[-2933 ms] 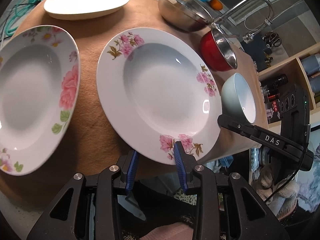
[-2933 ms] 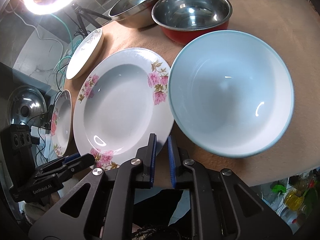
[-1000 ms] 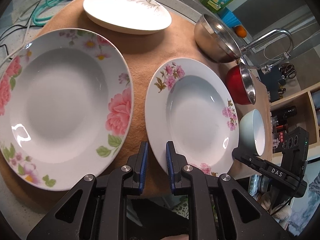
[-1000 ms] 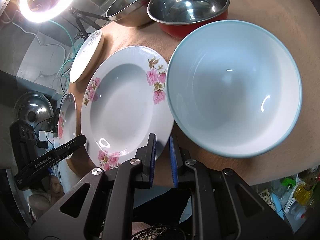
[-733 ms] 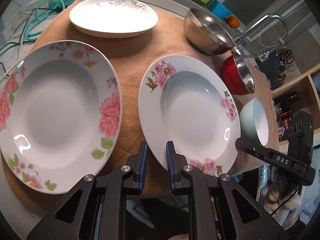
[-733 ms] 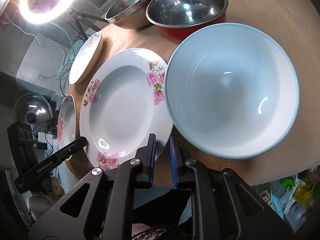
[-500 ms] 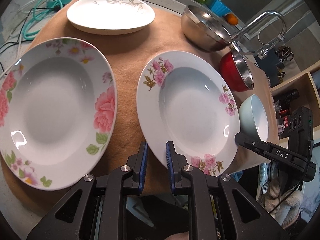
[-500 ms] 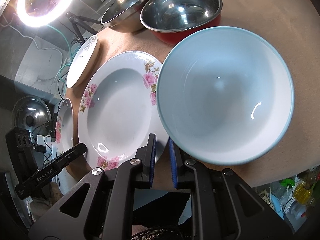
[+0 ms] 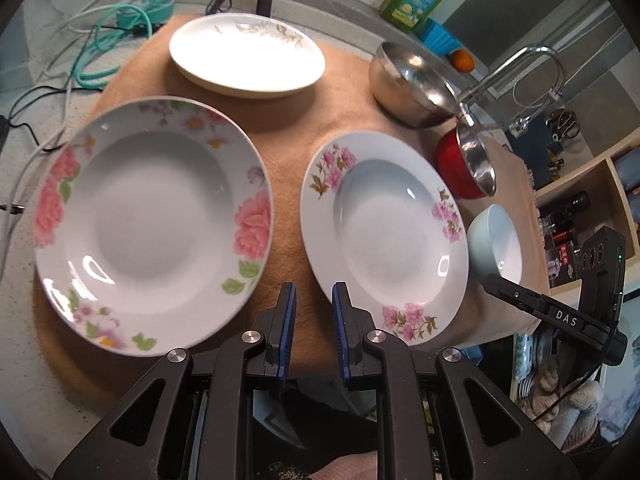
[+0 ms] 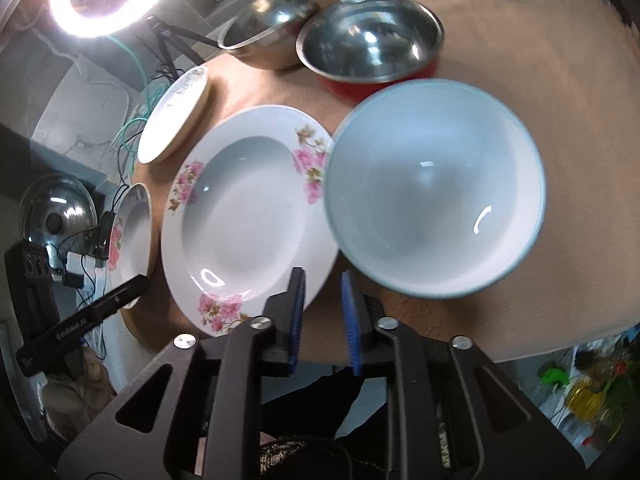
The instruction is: Organize plates and bowls
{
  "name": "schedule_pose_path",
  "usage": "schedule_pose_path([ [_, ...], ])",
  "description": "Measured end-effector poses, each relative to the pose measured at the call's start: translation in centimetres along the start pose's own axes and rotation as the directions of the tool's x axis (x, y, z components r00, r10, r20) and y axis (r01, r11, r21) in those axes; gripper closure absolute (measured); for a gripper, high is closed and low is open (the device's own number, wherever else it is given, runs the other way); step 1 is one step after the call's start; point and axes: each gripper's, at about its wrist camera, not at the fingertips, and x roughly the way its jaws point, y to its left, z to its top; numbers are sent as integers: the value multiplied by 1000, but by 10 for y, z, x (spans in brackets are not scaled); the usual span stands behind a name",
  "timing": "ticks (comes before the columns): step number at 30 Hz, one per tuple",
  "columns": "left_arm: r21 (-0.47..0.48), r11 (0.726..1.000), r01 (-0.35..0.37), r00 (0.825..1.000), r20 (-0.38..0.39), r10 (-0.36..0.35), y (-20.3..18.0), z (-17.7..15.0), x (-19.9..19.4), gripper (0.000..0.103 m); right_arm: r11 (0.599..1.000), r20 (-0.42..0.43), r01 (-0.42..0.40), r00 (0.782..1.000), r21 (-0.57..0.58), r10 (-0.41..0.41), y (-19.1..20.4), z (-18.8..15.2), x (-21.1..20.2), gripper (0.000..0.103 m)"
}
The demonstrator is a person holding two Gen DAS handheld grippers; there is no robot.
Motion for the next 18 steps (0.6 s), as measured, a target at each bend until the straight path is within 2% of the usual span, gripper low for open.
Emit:
schedule_pose_path([
  [4,-2,1000,-10,998,59,10,4,5,-18,82,997,74,15,997,-79,-10,22,5,-14,55],
  [8,-35,999,-25,994,107,29,19,9,-32,81,986,127,14,992,-167,7,47,10,-24,52],
  [12,-89,995,-46,989,136,58,39,10,-40,77,973,152,-20,987,-229,56,73,14,-23,43],
  [18,-183,980,-84,979,168,116,73,5,-53,70,956,129,-122,978,-267,161,105,18,-9,35],
])
